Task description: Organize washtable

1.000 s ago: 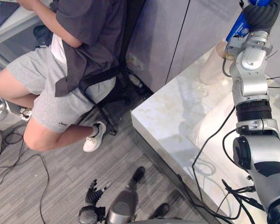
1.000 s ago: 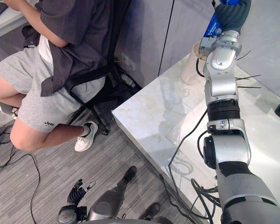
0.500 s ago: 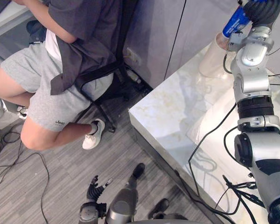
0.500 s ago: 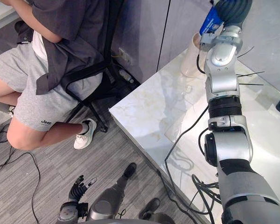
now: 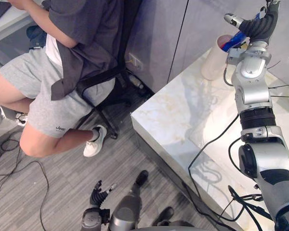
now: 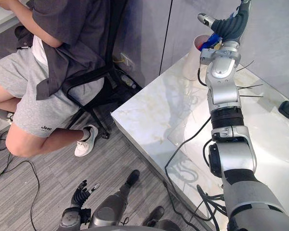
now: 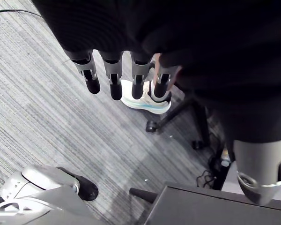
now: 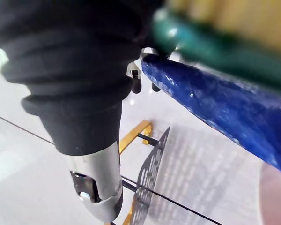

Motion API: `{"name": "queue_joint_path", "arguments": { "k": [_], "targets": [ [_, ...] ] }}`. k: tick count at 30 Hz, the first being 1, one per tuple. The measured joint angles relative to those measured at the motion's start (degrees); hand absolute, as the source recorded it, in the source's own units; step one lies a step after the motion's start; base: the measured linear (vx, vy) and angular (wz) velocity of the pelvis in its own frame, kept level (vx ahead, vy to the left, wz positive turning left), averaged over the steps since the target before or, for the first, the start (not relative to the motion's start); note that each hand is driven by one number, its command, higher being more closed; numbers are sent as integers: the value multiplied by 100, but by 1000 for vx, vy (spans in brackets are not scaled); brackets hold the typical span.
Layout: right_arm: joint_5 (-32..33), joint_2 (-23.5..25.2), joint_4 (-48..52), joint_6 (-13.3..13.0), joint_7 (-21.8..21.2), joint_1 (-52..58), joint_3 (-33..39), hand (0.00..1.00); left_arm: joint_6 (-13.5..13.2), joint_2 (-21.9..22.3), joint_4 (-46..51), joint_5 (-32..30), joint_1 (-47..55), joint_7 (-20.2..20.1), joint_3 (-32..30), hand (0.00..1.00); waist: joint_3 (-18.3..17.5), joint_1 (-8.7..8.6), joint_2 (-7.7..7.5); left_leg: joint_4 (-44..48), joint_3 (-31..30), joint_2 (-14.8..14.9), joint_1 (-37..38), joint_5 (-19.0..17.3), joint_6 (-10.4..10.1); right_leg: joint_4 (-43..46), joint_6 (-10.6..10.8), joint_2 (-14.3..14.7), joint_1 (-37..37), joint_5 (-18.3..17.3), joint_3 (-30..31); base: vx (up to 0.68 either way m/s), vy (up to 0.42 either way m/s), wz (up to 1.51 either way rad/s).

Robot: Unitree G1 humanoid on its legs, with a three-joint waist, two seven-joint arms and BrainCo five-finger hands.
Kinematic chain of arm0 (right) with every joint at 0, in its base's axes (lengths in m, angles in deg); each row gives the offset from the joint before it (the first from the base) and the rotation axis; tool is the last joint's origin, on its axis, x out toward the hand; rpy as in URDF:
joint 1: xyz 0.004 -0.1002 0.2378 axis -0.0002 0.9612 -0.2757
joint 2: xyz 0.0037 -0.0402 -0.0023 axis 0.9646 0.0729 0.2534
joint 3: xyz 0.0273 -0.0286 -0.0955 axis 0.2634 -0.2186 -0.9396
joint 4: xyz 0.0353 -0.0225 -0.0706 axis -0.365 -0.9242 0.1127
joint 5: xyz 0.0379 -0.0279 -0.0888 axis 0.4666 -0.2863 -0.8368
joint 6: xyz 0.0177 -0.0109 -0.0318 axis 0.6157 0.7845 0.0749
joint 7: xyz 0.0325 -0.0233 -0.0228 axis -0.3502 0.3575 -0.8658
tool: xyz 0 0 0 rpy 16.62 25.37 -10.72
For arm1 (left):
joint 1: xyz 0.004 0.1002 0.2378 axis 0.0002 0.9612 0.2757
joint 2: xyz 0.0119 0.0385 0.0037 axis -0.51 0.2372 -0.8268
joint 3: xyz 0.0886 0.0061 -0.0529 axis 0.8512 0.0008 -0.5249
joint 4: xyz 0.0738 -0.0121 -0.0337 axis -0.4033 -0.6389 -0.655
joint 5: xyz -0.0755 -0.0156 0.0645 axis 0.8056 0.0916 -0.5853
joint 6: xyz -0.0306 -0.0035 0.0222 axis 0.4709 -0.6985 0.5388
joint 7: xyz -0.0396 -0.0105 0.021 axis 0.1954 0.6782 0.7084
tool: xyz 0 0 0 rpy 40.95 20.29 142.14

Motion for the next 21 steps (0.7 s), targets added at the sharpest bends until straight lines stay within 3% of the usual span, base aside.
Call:
{"name": "queue_joint_path", "arguments": {
  "k": [2, 6, 10, 12, 15, 17, 21],
  "targets": [
    [0, -70, 250, -21, -7, 0, 78, 0, 0, -1, -1, -1, 0, -2, -2, 0, -7, -2, -10, 1, 14, 5, 13, 0, 0, -1, 0, 0, 6, 0, 18, -13, -7, -2],
    [3, -689, 989, -146, -45, -1, 85, 0, 37, -28, -12, -11, 14, -8, -13, 0, -45, -71, -66, 2, 78, 9, 59, 0, 0, -4, 1, -11, 24, 2, 81, -24, -12, -7],
    [-9, -1338, 1827, -287, -101, 185, 167, 0, 80, -117, -206, -13, 39, -13, -194, 0, -189, -435, -251, 2, 249, 43, 183, -3, 0, -15, -4, -20, 84, 7, 229, -36, -11, -18],
    [-37, -1646, 2287, -416, -104, 658, 561, 0, 96, -125, -216, -16, 65, -8, -282, 0, -280, -563, -355, 1, 359, 65, 263, -19, 8, -24, -7, -22, 94, 9, 310, -64, -7, -29],
    [-75, -1834, 2847, -567, -77, 1595, 1502, 0, 104, -123, -349, -51, 117, -7, -449, 0, -554, -693, -449, 0, 642, 156, 291, -86, 16, -26, -27, -13, -15, 31, 587, -57, 3, -48],
    [-85, -1829, 3044, -661, 17, 2521, 2529, 0, 126, -91, -494, -52, 162, -2, -581, 0, -772, -896, -445, -1, 889, 211, 320, -115, 50, -32, -51, -15, -103, 108, 821, -45, 18, -67],
    [-67, -1396, 3043, -649, 283, 4206, 4336, 0, 173, -15, -645, -49, 232, -1, -861, 0, -929, -1259, -385, -18, 1493, 342, 522, -220, 72, -57, -11, -14, -188, 180, 1431, -62, 26, -85]
  ]
}}
